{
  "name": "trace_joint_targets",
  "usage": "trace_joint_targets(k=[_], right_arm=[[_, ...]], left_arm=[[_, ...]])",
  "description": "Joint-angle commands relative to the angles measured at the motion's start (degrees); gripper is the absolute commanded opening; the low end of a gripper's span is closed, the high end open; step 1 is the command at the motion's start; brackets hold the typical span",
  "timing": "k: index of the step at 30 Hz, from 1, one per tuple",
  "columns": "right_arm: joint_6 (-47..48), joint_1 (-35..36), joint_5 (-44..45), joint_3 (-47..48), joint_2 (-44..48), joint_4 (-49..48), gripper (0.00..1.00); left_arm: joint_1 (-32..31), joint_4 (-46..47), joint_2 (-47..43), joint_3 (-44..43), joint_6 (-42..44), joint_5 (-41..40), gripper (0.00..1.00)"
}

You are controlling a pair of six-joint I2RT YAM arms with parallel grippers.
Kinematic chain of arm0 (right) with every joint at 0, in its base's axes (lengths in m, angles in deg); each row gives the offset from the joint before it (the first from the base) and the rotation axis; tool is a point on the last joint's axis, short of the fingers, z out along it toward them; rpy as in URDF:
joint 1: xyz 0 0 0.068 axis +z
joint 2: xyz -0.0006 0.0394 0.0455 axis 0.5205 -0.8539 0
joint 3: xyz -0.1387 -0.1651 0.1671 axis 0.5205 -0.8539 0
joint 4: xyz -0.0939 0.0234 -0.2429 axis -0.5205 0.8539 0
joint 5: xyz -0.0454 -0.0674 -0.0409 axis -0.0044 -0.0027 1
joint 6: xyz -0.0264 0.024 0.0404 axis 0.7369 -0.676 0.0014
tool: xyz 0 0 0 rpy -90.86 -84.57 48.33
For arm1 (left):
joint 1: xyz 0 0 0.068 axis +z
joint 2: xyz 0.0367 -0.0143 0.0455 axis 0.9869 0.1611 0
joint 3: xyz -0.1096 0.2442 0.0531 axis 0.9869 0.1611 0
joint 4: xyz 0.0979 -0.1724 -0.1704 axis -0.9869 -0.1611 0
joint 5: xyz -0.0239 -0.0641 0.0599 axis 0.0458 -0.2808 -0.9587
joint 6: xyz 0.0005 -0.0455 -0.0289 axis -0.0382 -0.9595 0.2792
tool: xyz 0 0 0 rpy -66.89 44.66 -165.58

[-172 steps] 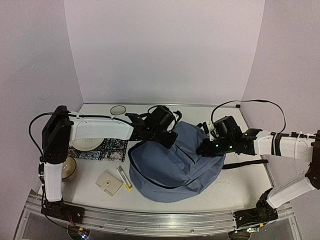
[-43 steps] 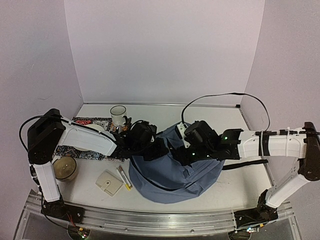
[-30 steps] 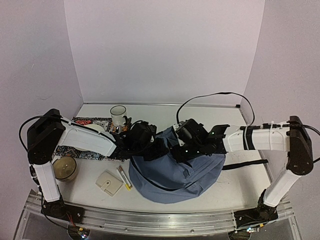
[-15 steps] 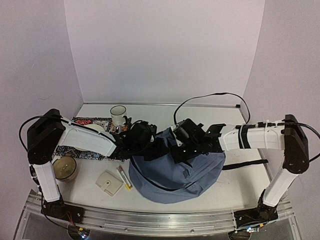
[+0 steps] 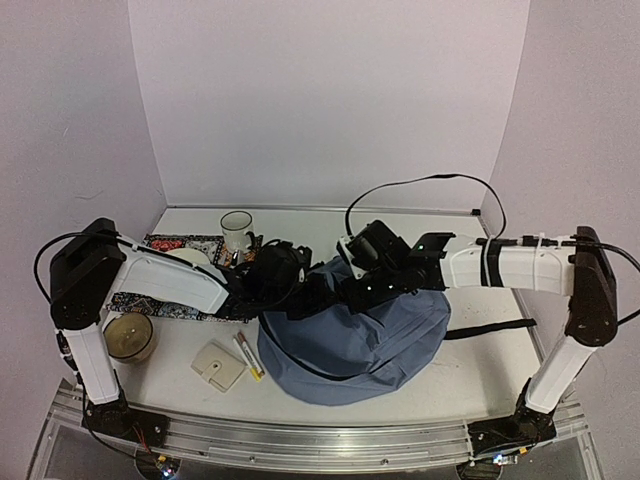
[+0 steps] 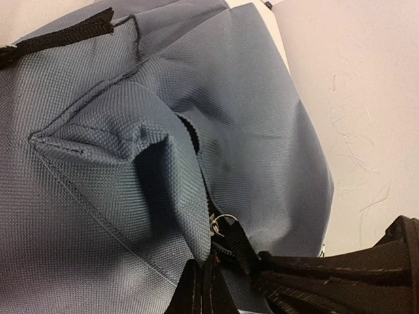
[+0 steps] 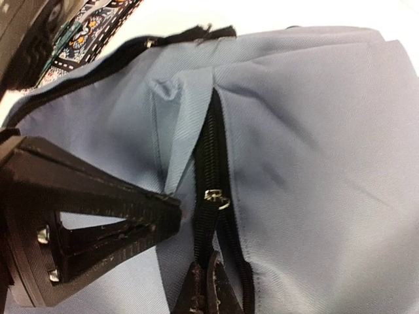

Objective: Pack the student bag
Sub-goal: Hold the lower front pocket of the student bag.

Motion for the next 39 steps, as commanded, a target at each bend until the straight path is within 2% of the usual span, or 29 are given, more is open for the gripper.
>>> trace_joint_targets(k=[1,10,19,21,28,30,34,39], right_arm=[[3.1,-2.2,3.4,7.5,-1.0,-2.6,0.00],[6.5,-2.8,-0.3,14.7,-2.7,-2.5,0.00],[5.6,-3.5,-1.3,4.4,0.7,-1.6,0.00],[5.2,-3.6,-1.5,2.2,1.5,-1.6,0.03],[4.5,-3.5,-1.5,-0.2,1.6,-1.6,0.03],[4.6,-3.5,-2.1,0.5,1.2,-1.6,0.08],[5.1,-3.5,-4.2,2.4,-0.2,-1.6,0.27],[5.4,-3.5,-6.7,3.4,-1.6,-2.2,0.30]], left_arm=[[-1.3,0.5,-3.0,0.8,1.1,1.5,0.00],[-2.0,0.7,-3.0,1.2,0.9,0.9,0.00],[-2.0,0.5,-7.1,4.6,3.9,-5.3,0.00],[-2.0,0.6,-7.6,5.0,5.0,-5.5,0.00],[-2.1,0.6,-7.9,5.4,7.4,-3.5,0.00],[-2.2,0.7,-7.7,5.4,7.7,-3.4,0.00],[-2.4,0.7,-7.6,5.1,7.8,-2.0,0.00],[-2.6,0.7,-7.3,4.1,8.3,-1.6,0.00]])
